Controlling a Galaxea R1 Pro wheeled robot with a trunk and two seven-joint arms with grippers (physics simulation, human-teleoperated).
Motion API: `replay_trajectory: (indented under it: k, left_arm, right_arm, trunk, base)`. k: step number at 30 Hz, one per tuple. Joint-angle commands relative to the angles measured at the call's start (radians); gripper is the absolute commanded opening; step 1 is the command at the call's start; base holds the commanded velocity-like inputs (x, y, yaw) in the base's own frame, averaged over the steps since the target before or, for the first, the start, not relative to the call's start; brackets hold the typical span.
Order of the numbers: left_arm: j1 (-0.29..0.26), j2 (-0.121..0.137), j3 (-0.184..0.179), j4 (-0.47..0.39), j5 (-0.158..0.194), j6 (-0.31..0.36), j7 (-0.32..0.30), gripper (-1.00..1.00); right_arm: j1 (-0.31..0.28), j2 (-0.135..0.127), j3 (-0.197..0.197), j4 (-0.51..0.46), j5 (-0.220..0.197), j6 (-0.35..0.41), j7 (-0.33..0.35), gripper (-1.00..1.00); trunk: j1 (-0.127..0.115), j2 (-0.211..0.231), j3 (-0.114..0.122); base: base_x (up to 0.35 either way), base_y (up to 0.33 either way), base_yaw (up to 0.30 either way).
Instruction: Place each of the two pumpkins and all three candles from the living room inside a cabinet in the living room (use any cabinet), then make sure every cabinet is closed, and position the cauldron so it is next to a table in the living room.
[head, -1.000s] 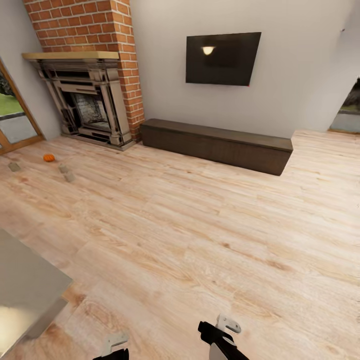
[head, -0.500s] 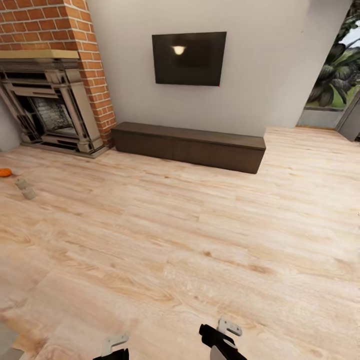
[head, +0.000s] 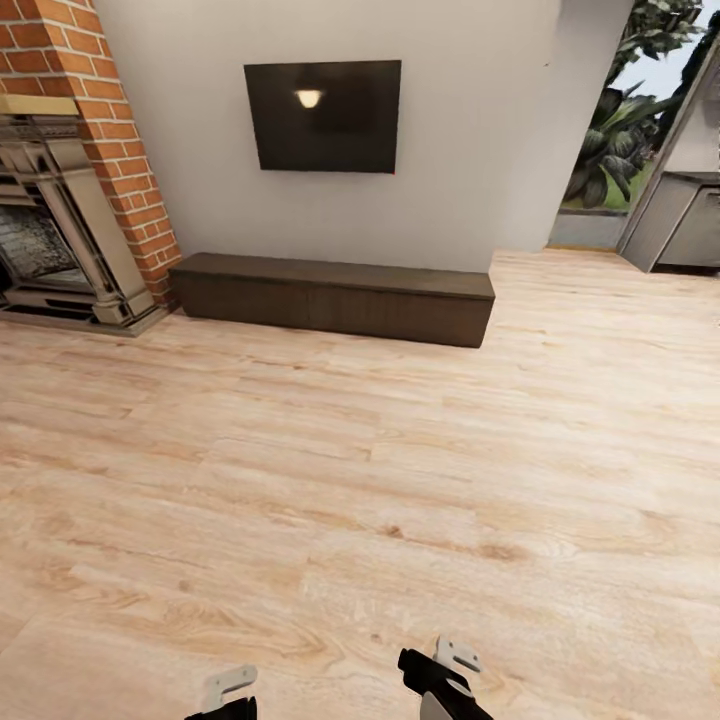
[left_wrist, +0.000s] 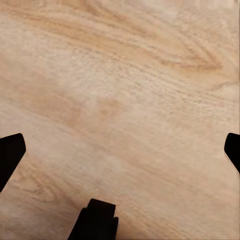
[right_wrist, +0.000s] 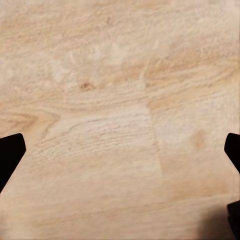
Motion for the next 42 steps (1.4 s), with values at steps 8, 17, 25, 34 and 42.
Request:
replay_trajectory:
  k: [8, 17, 25, 34, 42]
  left_arm:
    - [0.000, 0.000, -0.007, 0.000, 0.010, -0.002, 0.005, 1.00]
    - [0.000, -0.001, -0.007, 0.000, 0.009, -0.003, 0.005, 1.00]
    - [0.000, 0.000, -0.007, 0.000, 0.010, -0.003, 0.004, 1.00]
    - [0.000, 0.000, -0.007, 0.000, 0.009, -0.003, 0.005, 1.00]
    - [0.000, -0.001, -0.007, 0.000, 0.008, -0.003, 0.006, 1.00]
  right_arm:
    - [-0.001, 0.000, 0.008, 0.000, -0.010, -0.006, -0.006, 1.00]
    - [-0.001, 0.000, 0.008, 0.000, -0.010, -0.006, -0.004, 1.00]
    - [-0.001, 0.000, 0.008, 0.000, -0.010, -0.016, -0.002, 1.00]
    - [-0.001, 0.000, 0.008, 0.002, -0.010, -0.041, -0.002, 1.00]
    - [-0.001, 0.000, 0.009, 0.000, -0.010, -0.041, -0.004, 1.00]
  trunk:
    - [0.000, 0.000, -0.001]
    - [0.000, 0.000, -0.001]
    - [0.000, 0.000, -0.001]
    - [0.000, 0.000, -0.001]
    - [0.000, 0.000, -0.001]
  base:
    - [0.295, 0.179, -0.012]
    - [0.313, 0.099, 0.000]
    - [0.312, 0.113, -0.075]
    - [0.284, 0.178, -0.260]
    - [0.295, 0.150, -0.210]
